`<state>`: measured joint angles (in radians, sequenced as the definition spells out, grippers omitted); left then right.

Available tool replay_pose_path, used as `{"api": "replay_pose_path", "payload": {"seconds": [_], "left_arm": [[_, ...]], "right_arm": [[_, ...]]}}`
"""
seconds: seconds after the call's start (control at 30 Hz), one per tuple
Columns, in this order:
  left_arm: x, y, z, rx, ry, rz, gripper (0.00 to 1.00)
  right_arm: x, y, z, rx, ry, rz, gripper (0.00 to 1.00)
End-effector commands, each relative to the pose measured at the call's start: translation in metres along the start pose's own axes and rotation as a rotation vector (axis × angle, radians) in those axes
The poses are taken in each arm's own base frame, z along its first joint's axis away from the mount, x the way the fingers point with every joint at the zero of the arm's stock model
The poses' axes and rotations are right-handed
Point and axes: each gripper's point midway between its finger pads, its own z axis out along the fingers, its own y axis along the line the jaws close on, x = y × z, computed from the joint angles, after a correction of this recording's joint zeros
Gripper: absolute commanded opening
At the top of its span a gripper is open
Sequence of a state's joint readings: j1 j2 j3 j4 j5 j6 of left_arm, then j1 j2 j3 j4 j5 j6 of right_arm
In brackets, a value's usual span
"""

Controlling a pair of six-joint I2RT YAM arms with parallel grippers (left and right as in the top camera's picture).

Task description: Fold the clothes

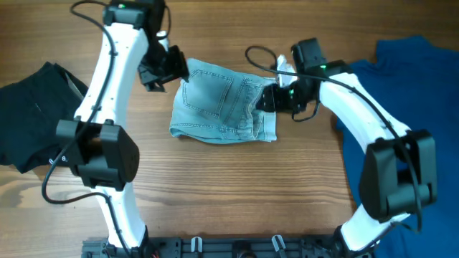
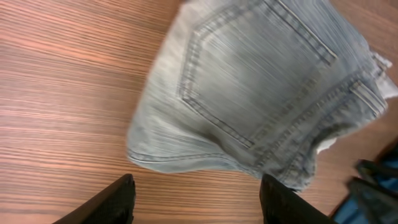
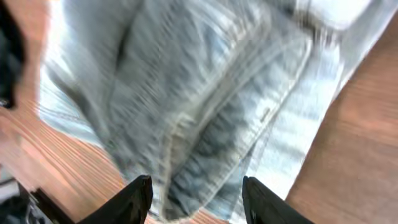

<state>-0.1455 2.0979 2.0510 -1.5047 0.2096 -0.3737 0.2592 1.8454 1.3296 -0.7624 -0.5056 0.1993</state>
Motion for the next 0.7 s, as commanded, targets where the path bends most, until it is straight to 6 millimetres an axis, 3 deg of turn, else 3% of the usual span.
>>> {"api": "replay_pose_path", "payload": {"seconds": [0.0, 0.1, 0.23, 0.37, 0.4, 0.43, 0.47, 0.53, 0.6, 0.67], "left_arm": [[-0.008, 0.01, -0.016, 0.007, -0.045, 0.007, 0.64], [-0.009, 0.012, -0.016, -0.005, -0.051, 0.007, 0.66], [-0.009, 0.012, -0.016, -0.006, -0.052, 0.007, 0.66], [-0.009, 0.012, -0.016, -0.006, -0.052, 0.006, 0.66], [-0.009, 0.012, -0.016, -0.006, -0.051, 0.006, 0.66], [-0.009, 0.012, -0.016, -0.005, -0.051, 0.006, 0.66], [-0.009, 0.012, -0.016, -0.006, -0.051, 0.006, 0.66], [-0.009, 0.012, -0.016, -0.009, -0.053, 0.007, 0.66], [-0.011, 0.017, -0.016, -0.034, -0.064, 0.006, 0.67], [-0.012, 0.019, -0.017, -0.047, -0.07, 0.005, 0.67]], "right_arm": [[-0.007, -0.003, 0.014, -0.017, -0.003, 0.089, 0.51], [-0.01, -0.01, 0.036, -0.022, 0.008, 0.108, 0.54], [-0.019, -0.002, 0.062, -0.086, -0.006, 0.061, 0.55], [-0.025, 0.012, 0.072, -0.118, -0.033, -0.042, 0.55], [-0.026, 0.014, 0.072, -0.12, -0.036, -0.048, 0.49], [-0.025, 0.017, 0.072, -0.136, -0.032, -0.046, 0.14], [-0.025, 0.023, 0.067, -0.163, -0.032, -0.053, 0.07], [-0.033, 0.045, 0.044, -0.215, -0.072, -0.118, 0.04], [-0.047, 0.078, -0.002, -0.247, -0.17, -0.22, 0.04], [-0.058, 0.087, -0.047, -0.161, -0.296, -0.253, 0.06]]}}
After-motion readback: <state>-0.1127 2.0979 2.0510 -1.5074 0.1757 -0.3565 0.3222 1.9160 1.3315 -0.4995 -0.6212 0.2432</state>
